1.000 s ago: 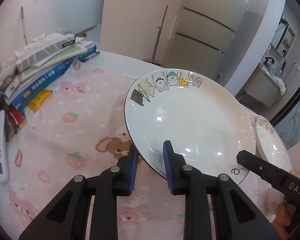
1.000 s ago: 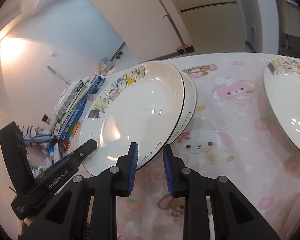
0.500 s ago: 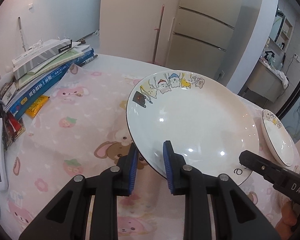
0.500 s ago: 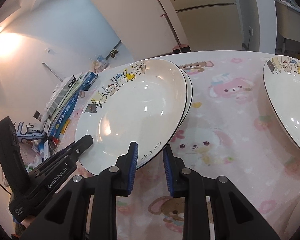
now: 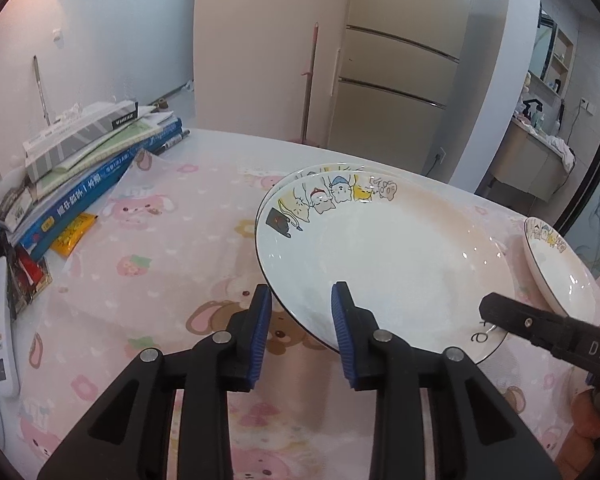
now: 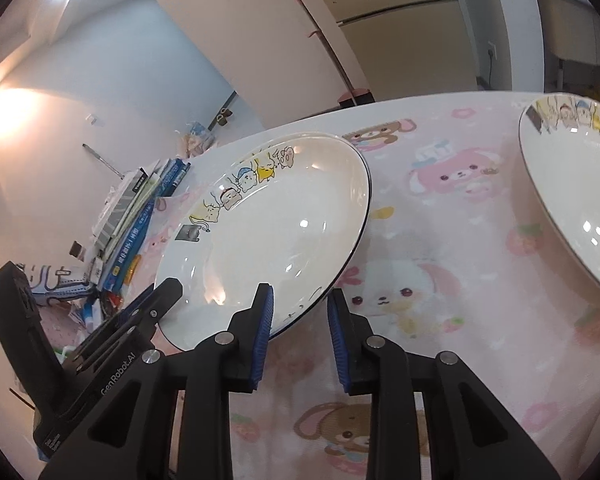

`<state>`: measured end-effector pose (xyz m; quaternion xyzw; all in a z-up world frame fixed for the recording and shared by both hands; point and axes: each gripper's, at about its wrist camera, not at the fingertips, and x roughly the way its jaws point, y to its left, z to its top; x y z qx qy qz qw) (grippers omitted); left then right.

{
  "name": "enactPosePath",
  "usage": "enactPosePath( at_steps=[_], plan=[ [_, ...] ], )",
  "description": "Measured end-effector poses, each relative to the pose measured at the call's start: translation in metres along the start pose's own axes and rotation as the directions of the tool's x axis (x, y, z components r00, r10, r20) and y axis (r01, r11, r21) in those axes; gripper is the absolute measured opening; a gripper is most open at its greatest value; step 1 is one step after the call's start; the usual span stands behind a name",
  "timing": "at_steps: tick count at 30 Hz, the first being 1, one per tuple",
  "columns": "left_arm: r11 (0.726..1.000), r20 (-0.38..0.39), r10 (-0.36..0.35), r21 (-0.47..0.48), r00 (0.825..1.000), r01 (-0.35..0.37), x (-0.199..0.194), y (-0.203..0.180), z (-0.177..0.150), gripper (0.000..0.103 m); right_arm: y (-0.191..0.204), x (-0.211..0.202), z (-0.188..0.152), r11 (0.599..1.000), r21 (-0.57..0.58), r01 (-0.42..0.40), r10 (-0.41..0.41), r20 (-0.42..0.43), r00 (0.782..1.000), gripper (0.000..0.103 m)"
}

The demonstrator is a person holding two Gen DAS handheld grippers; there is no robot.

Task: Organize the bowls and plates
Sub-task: 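Lower the held plate onto another white plate with both grippers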

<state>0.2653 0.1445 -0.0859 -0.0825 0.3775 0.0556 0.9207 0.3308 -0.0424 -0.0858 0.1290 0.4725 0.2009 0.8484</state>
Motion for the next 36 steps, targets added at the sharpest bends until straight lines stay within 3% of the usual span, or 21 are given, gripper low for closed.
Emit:
enactPosePath(
  at_steps=[17, 24, 30, 36],
  plan=[
    [1.0, 0.007, -0.002, 0.009, 1.0, 0.002, 0.0, -0.002, -0.001, 0.029, 0.001, 0.0, -0.001, 1.0, -0.024, 0.01, -0.01, 0.009, 1.0, 0.031],
    [0.991, -0.036, -0.102, -0.088, 0.994, 0.099, 0.006, 0.011, 0.0, 0.026, 0.003, 0.003, 0.001, 0.998, -0.04, 0.038, -0.037, 0.032, 0.999, 0.031],
    [0.989, -0.045, -0.102, -0.114, 0.994, 0.096, 0.01, 0.016, 0.001, 0.018, 0.006, 0.01, -0.003, 0.997, -0.063, 0.041, -0.039, 0.026, 0.999, 0.026],
    [0.993, -0.037, -0.087, -0.089, 0.996, 0.083, 0.006, 0.013, 0.0, 0.019, 0.01, 0.004, -0.004, 0.993, -0.087, 0.073, -0.07, 0.039, 0.997, 0.026]
  ],
)
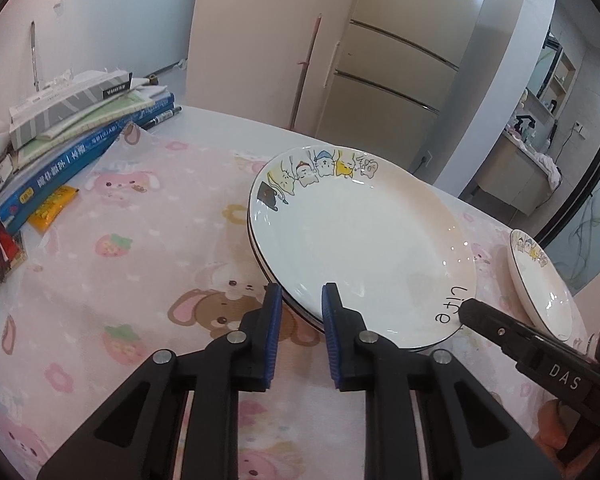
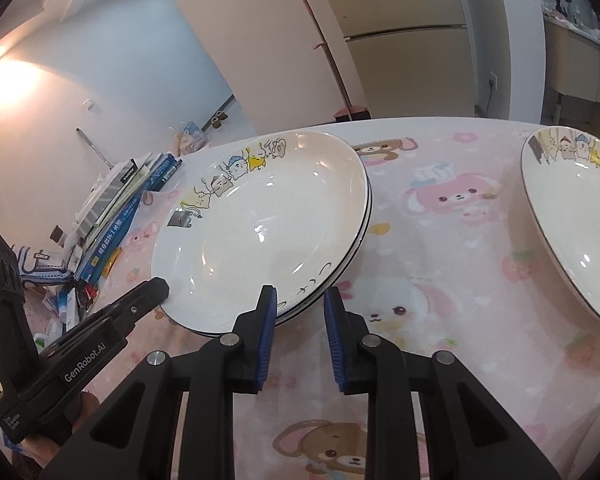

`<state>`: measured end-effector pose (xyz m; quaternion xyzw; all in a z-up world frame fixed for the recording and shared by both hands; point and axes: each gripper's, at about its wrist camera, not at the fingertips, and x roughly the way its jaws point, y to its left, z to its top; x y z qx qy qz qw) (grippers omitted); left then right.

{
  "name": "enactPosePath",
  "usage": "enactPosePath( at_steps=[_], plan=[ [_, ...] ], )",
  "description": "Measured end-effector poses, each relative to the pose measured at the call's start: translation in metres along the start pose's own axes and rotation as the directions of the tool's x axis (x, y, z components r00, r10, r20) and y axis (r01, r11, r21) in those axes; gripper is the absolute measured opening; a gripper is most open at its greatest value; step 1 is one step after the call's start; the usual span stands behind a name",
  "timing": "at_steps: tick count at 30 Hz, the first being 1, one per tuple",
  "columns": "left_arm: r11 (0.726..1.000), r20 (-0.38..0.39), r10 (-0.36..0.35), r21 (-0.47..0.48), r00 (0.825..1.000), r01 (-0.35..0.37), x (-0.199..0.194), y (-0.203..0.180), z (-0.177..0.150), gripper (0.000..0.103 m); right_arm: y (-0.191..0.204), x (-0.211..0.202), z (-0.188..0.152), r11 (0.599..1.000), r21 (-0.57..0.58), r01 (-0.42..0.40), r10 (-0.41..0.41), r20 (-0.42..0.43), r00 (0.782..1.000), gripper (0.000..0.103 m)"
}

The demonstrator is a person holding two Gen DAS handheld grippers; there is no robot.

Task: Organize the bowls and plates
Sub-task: 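Lower the held plate onto another white plate with both grippers, then open both grippers and raise them away from the plate stack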

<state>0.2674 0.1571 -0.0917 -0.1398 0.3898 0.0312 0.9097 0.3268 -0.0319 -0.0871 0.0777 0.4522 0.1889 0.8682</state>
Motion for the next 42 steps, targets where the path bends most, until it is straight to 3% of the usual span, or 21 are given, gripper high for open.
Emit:
enactPosePath(
  at_steps=[3, 5, 7, 10, 13, 15, 17, 19, 22, 26, 28, 29, 31, 33, 34, 39, 42],
  plan=[
    [1.0, 0.02, 0.018, 0.023, 1.0, -0.018, -0.004, -0.003, 0.0, 0.019, -0.002, -0.005, 0.002, 1.0, 0.011, -0.013, 0.013, 0.003, 1.0, 0.026],
    [1.0, 0.028, 0.006, 0.022, 1.0, -0.007, -0.008, -0.003, 0.001, 0.024, -0.003, -0.011, 0.004, 1.0, 0.019, -0.013, 0.012, 0.016, 1.0, 0.026],
    [0.999, 0.052, 0.012, 0.033, 0.999, -0.014, -0.014, -0.005, 0.001, 0.041, -0.002, -0.017, 0.007, 1.0, 0.011, -0.003, 0.003, 0.031, 1.0, 0.026],
    [0.996, 0.118, 0.04, 0.074, 0.992, -0.049, -0.028, -0.012, 0.001, 0.051, -0.001, -0.03, 0.012, 1.0, 0.006, 0.006, -0.006, 0.06, 0.998, 0.028],
    [0.992, 0.19, 0.049, 0.103, 0.981, -0.07, -0.048, -0.021, 0.002, 0.07, -0.003, -0.048, 0.017, 1.0, 0.013, 0.003, -0.004, 0.098, 0.995, 0.05],
    [0.984, 0.268, 0.079, 0.131, 0.96, -0.118, -0.067, -0.031, 0.001, 0.078, -0.003, -0.067, 0.022, 1.0, 0.003, 0.012, -0.012, 0.14, 0.99, 0.053],
    [0.97, 0.359, 0.119, 0.157, 0.926, -0.185, -0.088, -0.043, 0.0, 0.09, -0.002, -0.085, 0.024, 0.999, -0.026, 0.041, -0.036, 0.169, 0.985, 0.057],
    [0.969, 0.423, 0.096, 0.168, 0.901, -0.182, -0.107, -0.052, 0.001, 0.099, 0.001, -0.106, 0.027, 0.995, -0.052, 0.083, -0.069, 0.23, 0.971, 0.06],
    [0.969, 0.489, 0.055, 0.184, 0.87, -0.165, -0.136, -0.067, 0.002, 0.101, 0.011, -0.153, 0.03, 0.981, -0.095, 0.171, -0.126, 0.362, 0.924, 0.068],
    [0.967, 0.559, -0.012, 0.217, 0.829, -0.132, -0.173, -0.087, 0.003, 0.102, 0.021, -0.207, 0.033, 0.972, -0.132, 0.194, -0.119, 0.437, 0.892, 0.076],
    [0.965, 0.58, -0.046, 0.235, 0.813, -0.113, -0.19, -0.097, 0.009, 0.102, 0.027, -0.237, 0.033, 0.961, -0.164, 0.222, -0.115, 0.494, 0.862, 0.078],
    [0.966, 0.587, -0.063, 0.24, 0.807, -0.099, -0.198, -0.101, 0.013, 0.102, 0.029, -0.252, 0.032, 0.953, -0.171, 0.249, -0.124, 0.53, 0.839, 0.082],
    [0.968, 0.595, -0.105, 0.244, 0.797, -0.055, -0.21, -0.108, 0.021, 0.102, 0.031, -0.284, 0.027, 0.93, -0.162, 0.331, -0.165, 0.62, 0.767, 0.086],
    [0.97, 0.605, -0.141, 0.241, 0.784, -0.012, -0.222, -0.116, 0.03, 0.102, 0.03, -0.307, 0.024, 0.912, -0.135, 0.388, -0.203, 0.673, 0.711, 0.086],
    [0.971, 0.616, -0.151, 0.238, 0.773, 0.0, -0.227, -0.121, 0.034, 0.102, 0.027, -0.319, 0.023, 0.912, -0.128, 0.39, -0.2, 0.691, 0.694, 0.086],
    [0.961, 0.654, -0.214, 0.274, 0.726, 0.037, -0.248, -0.16, 0.052, 0.102, -0.005, -0.367, 0.025, 0.943, -0.069, 0.325, -0.175, 0.729, 0.662, 0.087],
    [0.95, 0.677, -0.258, 0.308, 0.689, 0.053, -0.256, -0.189, 0.06, 0.102, -0.025, -0.385, 0.028, 0.943, -0.034, 0.331, -0.197, 0.743, 0.639, 0.087]
  ],
)
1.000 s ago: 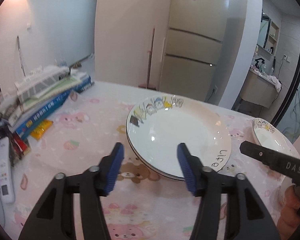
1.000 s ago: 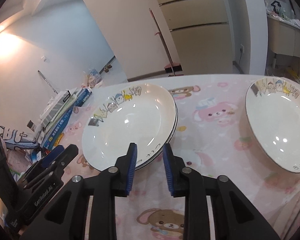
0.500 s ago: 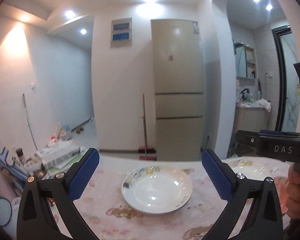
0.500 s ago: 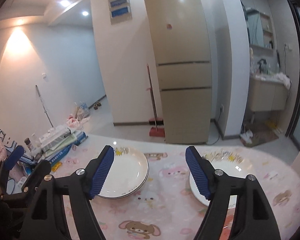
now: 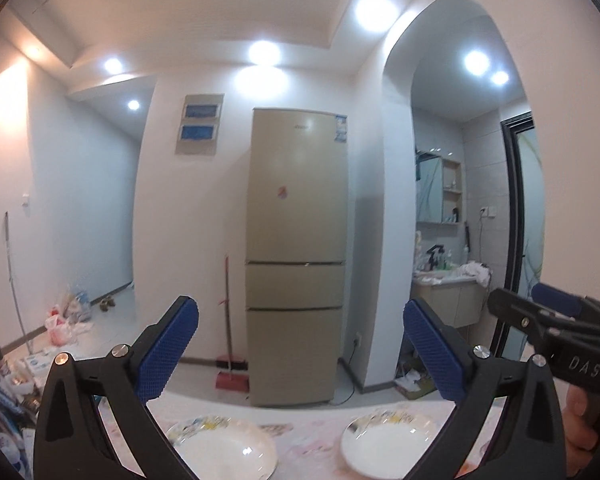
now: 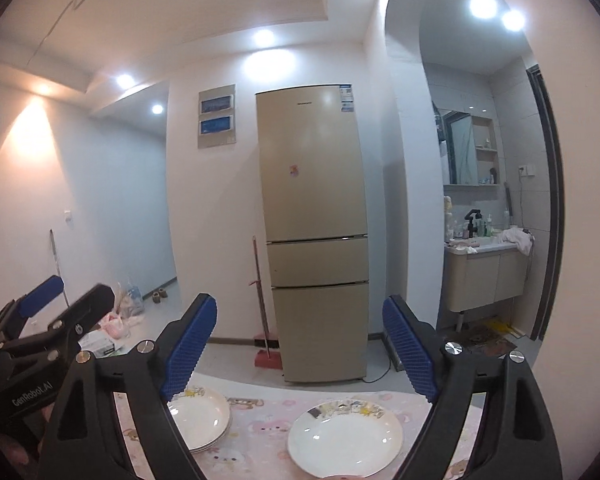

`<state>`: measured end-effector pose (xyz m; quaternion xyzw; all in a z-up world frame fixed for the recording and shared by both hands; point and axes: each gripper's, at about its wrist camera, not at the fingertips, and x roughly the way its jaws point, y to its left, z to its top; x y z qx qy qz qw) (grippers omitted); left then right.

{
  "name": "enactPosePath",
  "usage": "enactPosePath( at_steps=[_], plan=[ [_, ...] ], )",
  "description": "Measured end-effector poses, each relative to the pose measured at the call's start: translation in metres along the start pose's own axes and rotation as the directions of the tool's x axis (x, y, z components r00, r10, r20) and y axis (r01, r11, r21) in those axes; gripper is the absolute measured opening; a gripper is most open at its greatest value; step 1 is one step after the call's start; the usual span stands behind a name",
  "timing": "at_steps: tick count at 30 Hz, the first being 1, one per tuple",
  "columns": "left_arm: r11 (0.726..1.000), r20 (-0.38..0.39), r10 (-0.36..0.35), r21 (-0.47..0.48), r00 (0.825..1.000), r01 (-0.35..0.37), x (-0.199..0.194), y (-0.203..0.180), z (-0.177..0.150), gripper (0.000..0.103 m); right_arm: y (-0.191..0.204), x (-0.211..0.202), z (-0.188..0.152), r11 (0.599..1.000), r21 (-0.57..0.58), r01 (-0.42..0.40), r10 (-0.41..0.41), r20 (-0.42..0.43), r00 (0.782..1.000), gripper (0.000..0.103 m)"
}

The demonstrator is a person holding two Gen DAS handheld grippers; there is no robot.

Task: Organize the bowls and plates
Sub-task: 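Open both grippers and raise them away from the plate stack, then move both grippers to another white plate and close on its rim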

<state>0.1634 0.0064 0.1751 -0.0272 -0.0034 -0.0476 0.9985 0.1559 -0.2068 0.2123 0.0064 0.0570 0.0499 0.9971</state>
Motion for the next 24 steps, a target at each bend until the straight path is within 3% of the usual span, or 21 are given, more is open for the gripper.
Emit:
enactPosePath(
  at_steps=[5, 9, 15, 20, 24],
  plan=[
    [0.996, 0.027, -0.092, 0.006, 0.995, 0.092, 0.012, -0.041, 0.009, 0.102, -0.046, -0.006, 0.0, 0.995, 0.05, 0.081, -0.082, 0.032, 0.996, 0.087],
    [0.989, 0.015, -0.144, -0.015, 0.989, 0.145, 0.027, -0.065, 0.006, 0.102, -0.079, -0.001, -0.007, 0.99, 0.106, 0.096, -0.097, 0.01, 0.995, 0.087],
    [0.986, -0.045, -0.164, -0.021, 0.985, 0.163, 0.047, -0.082, -0.016, 0.102, -0.107, 0.022, -0.029, 0.986, 0.092, 0.138, -0.134, -0.05, 0.99, 0.087],
    [0.987, -0.151, -0.158, -0.048, 0.976, 0.153, 0.077, -0.082, -0.043, 0.102, -0.116, 0.059, -0.043, 0.985, 0.063, 0.162, -0.148, -0.194, 0.97, 0.087],
    [0.987, -0.293, -0.155, -0.076, 0.943, 0.139, 0.107, -0.076, -0.066, 0.102, -0.134, 0.091, -0.061, 0.983, 0.139, 0.123, -0.074, -0.311, 0.947, 0.087]
  ],
)
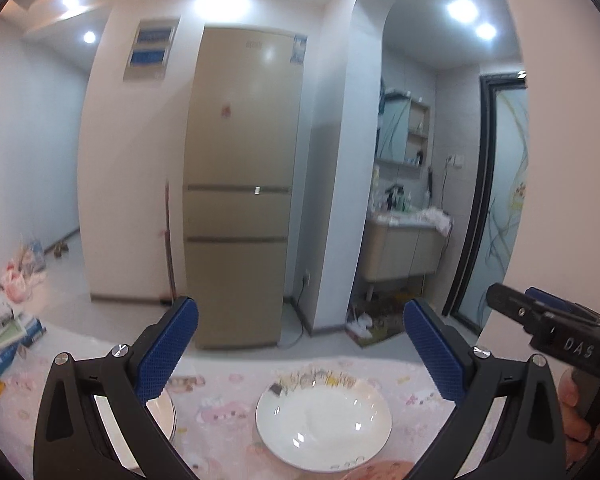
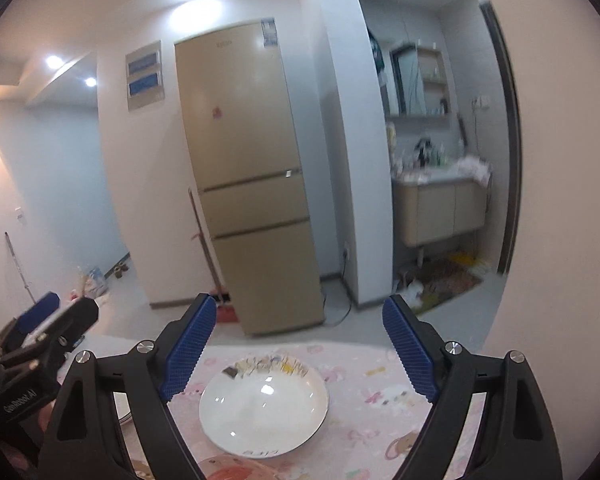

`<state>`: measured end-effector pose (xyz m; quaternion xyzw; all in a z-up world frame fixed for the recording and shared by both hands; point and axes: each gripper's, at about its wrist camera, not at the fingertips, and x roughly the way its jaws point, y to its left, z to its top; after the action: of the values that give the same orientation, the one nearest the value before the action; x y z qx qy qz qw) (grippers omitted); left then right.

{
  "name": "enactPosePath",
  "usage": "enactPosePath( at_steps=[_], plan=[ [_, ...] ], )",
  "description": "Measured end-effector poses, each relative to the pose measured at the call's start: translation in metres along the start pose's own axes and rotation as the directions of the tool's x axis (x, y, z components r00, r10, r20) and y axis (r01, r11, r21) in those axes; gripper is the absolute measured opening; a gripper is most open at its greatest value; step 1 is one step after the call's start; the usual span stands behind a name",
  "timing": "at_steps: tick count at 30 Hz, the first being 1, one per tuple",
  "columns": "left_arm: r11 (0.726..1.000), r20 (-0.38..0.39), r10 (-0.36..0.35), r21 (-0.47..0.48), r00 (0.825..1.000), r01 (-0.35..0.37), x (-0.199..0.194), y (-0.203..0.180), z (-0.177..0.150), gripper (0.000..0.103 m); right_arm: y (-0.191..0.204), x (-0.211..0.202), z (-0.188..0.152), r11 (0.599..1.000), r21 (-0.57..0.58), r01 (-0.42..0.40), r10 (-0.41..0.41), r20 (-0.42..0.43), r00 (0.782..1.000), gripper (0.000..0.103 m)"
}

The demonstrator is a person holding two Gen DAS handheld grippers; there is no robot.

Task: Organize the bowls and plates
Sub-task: 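Move both grippers to another white plate and close on its rim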

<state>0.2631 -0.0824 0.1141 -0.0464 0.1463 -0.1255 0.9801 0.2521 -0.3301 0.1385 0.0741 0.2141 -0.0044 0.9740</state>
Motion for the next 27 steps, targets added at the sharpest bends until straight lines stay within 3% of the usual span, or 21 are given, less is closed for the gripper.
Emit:
enactPosePath(
  at_steps=[3, 6, 9, 12, 16, 22, 27],
  plan=[
    [0.999, -0.142, -0.003, -0.034, 0.99, -0.002, 0.026, 0.01, -0.017, 0.102, -0.018, 0.041, -0.009, 0.996, 0.083, -0.038, 0.05, -0.145, 0.988, 0.087],
    [0.995, -0.269, -0.025, -0.1, 0.963, -0.002, 0.054, 0.024, -0.033, 0.102, -0.035, 0.075, -0.024, 0.991, 0.13, -0.009, 0.041, -0.248, 0.968, 0.087],
    [0.99, -0.356, -0.018, -0.136, 0.934, -0.032, 0.077, 0.032, -0.051, 0.102, -0.055, 0.111, -0.043, 0.978, 0.209, -0.017, 0.089, -0.342, 0.935, 0.087],
    [0.99, -0.402, 0.005, -0.126, 0.916, -0.061, 0.092, 0.034, -0.065, 0.102, -0.068, 0.139, -0.061, 0.959, 0.28, -0.045, 0.161, -0.405, 0.9, 0.087],
    [0.992, -0.462, 0.004, -0.111, 0.887, -0.063, 0.113, 0.034, -0.082, 0.102, -0.088, 0.167, -0.083, 0.949, 0.314, -0.032, 0.181, -0.459, 0.87, 0.087],
    [0.992, -0.533, -0.021, -0.118, 0.846, -0.05, 0.135, 0.038, -0.104, 0.102, -0.112, 0.204, -0.113, 0.912, 0.408, -0.044, 0.271, -0.517, 0.812, 0.073],
    [0.987, -0.57, -0.055, -0.157, 0.82, -0.043, 0.144, 0.045, -0.115, 0.092, -0.117, 0.217, -0.129, 0.905, 0.422, -0.048, 0.289, -0.53, 0.797, 0.066]
  ],
)
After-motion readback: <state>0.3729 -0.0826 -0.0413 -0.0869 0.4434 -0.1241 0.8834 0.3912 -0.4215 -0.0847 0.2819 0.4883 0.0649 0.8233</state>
